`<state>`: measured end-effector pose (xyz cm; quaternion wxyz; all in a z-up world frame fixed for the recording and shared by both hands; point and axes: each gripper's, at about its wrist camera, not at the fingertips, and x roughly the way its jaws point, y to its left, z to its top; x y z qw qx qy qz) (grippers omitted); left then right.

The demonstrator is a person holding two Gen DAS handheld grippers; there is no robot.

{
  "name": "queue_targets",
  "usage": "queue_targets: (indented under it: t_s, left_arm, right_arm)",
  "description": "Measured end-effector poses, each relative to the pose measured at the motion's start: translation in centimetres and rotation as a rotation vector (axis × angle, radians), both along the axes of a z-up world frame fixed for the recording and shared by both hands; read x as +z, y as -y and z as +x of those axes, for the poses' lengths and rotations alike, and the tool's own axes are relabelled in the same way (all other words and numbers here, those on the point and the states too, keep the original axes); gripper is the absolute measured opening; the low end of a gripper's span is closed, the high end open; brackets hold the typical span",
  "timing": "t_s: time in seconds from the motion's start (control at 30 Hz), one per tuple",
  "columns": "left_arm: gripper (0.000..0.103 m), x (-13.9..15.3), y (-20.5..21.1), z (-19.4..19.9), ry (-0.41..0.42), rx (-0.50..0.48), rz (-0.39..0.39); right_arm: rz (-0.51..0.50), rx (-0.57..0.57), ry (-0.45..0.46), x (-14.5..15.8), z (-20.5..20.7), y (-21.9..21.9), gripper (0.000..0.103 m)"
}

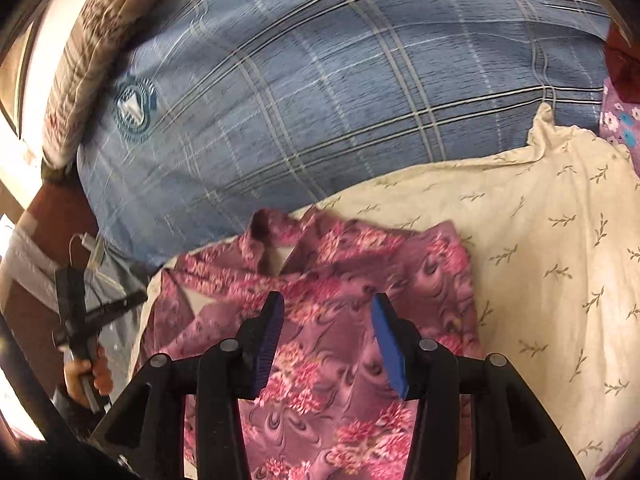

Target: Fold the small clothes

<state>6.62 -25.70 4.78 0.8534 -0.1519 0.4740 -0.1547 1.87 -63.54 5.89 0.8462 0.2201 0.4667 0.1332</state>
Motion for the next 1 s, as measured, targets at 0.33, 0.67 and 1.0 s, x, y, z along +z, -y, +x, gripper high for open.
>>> queue_targets:
  t_s: [0.33, 0.67, 1.0]
  left_arm:
    - [0.000, -2.7, 4.3, 5.0, -0.050, -0.022, 0.200]
    - [0.000, 0.4, -1.1, 4.5, 0.065, 0.122, 0.042]
    - [0.036, -2.2, 3.4, 5.2, -0.019, -0.081, 0.162]
  right_arm:
    - [-0.012, -0.023, -0.062, -2.0, 1.0, -1.5, 0.047]
    - [-0.059, 0.148, 0.014, -0.2, 3.0, -5.2, 0.048]
    - [-0.355, 0.459, 0.089, -0.1, 2.8, -11.4, 0.061]
